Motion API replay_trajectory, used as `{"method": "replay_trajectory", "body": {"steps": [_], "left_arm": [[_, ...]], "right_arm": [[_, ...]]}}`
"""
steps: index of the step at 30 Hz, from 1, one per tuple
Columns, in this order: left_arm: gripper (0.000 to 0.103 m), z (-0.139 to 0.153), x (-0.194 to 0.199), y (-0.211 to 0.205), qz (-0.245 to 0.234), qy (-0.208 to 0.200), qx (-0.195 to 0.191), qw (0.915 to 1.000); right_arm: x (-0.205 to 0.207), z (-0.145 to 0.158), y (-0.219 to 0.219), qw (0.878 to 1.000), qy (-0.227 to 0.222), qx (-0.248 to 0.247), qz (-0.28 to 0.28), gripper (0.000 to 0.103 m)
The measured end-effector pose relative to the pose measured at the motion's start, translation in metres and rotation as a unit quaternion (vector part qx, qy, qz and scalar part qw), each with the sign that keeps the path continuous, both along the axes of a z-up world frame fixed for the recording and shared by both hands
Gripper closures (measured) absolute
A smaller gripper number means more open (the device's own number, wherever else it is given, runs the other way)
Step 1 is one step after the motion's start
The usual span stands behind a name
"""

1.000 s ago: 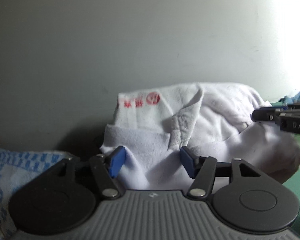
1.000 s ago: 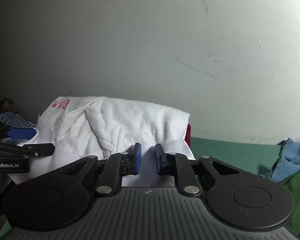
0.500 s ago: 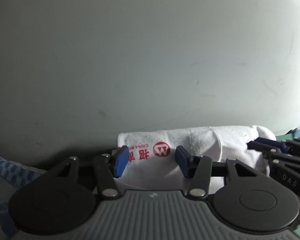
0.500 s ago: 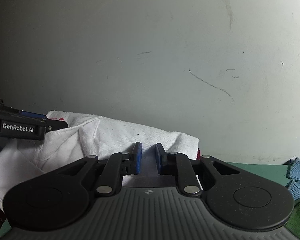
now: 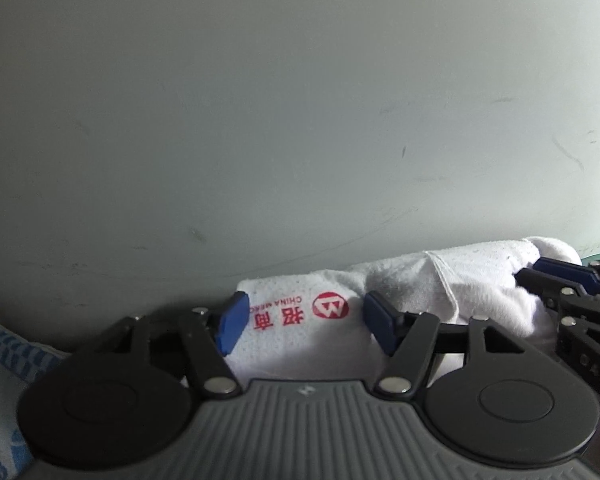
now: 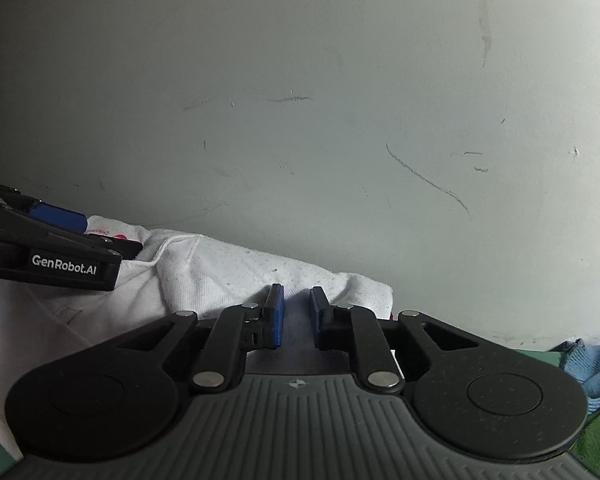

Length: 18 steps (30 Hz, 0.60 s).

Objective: Fold clothes
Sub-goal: 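Lower the folded shirt onto the dark red sweater and open both grippers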

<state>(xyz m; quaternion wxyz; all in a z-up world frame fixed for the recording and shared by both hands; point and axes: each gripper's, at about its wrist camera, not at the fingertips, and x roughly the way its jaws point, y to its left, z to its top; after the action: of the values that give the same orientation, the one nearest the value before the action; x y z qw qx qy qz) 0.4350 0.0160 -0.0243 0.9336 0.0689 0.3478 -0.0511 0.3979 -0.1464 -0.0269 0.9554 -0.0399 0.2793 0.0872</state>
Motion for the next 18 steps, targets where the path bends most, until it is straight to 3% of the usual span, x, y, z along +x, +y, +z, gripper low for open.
{"method": "replay_trajectory", "body": {"steps": [4, 7, 11, 15, 18], "left_arm": [[0.018, 0.015, -0.026, -0.001, -0.007, -0.023, -0.005, 0.9997], [0.014, 0.024, -0.043, -0.004, -0.011, -0.031, -0.006, 0.9995], [0.005, 0.030, -0.065, -0.009, -0.018, -0.041, 0.001, 0.9990], [0.003, 0.033, -0.082, -0.007, -0.009, -0.042, -0.005, 0.9991], [0.003, 0.033, -0.092, -0.003, 0.007, -0.039, -0.006, 0.9992]], "right_arm": [[-0.025, 0.025, -0.014, 0.999, -0.018, 0.029, -0.003, 0.077], [-0.035, 0.028, -0.010, 1.000, -0.014, 0.023, -0.012, 0.067], [-0.048, 0.032, -0.005, 1.000, -0.009, 0.016, -0.023, 0.066], [-0.061, 0.037, 0.000, 0.999, -0.005, 0.009, -0.035, 0.060], [-0.072, 0.040, 0.004, 0.999, -0.001, 0.003, -0.044, 0.048]]}}
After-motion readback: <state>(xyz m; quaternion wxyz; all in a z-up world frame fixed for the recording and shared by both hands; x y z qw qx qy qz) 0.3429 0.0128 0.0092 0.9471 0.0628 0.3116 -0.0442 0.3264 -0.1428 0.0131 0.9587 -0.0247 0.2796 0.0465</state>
